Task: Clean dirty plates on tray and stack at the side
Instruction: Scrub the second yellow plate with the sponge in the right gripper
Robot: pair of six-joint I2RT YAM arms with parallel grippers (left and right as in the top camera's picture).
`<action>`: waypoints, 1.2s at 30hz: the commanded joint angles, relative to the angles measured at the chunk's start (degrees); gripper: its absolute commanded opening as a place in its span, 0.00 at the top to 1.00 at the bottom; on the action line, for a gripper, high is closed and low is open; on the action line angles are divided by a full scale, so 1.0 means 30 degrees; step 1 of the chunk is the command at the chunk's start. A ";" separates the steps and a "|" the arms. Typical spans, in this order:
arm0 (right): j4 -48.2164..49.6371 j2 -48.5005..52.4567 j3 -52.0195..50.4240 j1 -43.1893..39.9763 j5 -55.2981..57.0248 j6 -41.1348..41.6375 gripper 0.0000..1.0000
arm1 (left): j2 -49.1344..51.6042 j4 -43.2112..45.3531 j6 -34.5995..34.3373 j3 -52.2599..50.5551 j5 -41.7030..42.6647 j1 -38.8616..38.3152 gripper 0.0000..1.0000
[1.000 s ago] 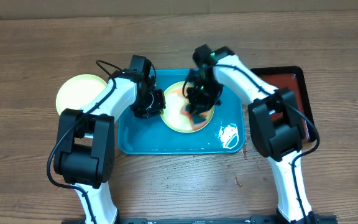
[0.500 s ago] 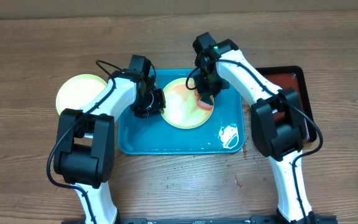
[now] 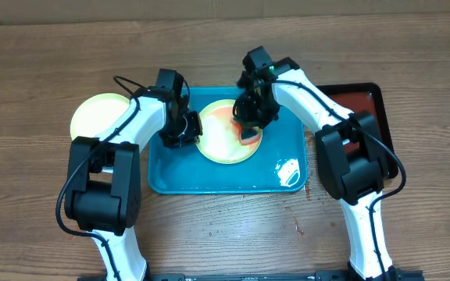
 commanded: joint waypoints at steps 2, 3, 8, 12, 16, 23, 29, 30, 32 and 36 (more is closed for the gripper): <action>0.0051 0.0947 -0.1231 0.1938 -0.3286 0.0073 0.96 | 0.0342 0.0102 0.0109 -0.0240 0.0168 -0.0175 0.96; 0.0095 0.0947 -0.1231 0.2076 -0.3490 -0.0036 0.96 | 0.0342 0.0102 0.0102 -0.0240 0.0168 -0.0175 0.96; 0.0248 0.0947 -0.1231 0.2572 -0.5202 -0.1049 0.96 | 0.0342 0.0102 0.0102 -0.0240 0.0175 -0.0175 0.96; 0.0583 0.0947 -0.1231 0.2572 -0.5180 -0.0692 0.96 | 0.0342 0.0095 0.0102 -0.0240 0.0175 -0.0175 0.96; 0.1552 0.0947 -0.1224 0.1953 -0.3905 0.1435 0.96 | 0.0342 0.0022 0.0109 -0.0240 0.0175 -0.0175 0.96; 0.2237 0.0947 -0.0954 0.0226 0.1093 0.4677 0.96 | 0.0342 -0.0058 0.0255 -0.0240 0.0168 -0.0175 0.96; 0.1996 0.0882 0.0080 -0.1282 0.2987 0.5005 0.96 | 0.0342 -0.0066 0.0408 -0.0240 0.0168 -0.0175 0.96; 0.1902 0.0874 0.0328 -0.1472 0.3147 0.4998 0.96 | 0.0342 -0.0066 0.0459 -0.0240 0.0168 -0.0175 0.96; 0.1814 0.0874 0.0801 -0.1829 0.3344 0.4932 0.96 | 0.0342 -0.0102 0.0466 -0.0240 0.0160 -0.0175 0.96; 0.2040 0.0882 0.1064 -0.2062 0.3264 0.4925 0.96 | 0.0342 -0.0189 0.0539 -0.0240 0.0160 -0.0175 0.96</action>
